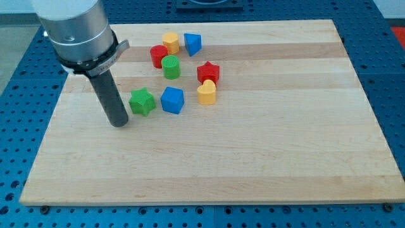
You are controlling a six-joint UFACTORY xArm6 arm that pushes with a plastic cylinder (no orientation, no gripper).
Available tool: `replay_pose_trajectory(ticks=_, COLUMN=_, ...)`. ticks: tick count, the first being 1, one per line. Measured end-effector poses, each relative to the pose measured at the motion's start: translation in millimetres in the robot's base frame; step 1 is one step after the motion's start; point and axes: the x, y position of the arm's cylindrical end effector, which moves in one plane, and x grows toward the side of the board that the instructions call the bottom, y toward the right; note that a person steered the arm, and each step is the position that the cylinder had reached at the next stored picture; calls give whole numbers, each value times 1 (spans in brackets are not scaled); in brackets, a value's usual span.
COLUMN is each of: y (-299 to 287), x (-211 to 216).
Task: Move the green star towards the group of blocks
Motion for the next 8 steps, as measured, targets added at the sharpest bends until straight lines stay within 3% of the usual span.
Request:
replay_pose_trajectory(ticks=2, y=31, x=0)
replay_pose_trajectory(ticks=8, y=31, x=-26)
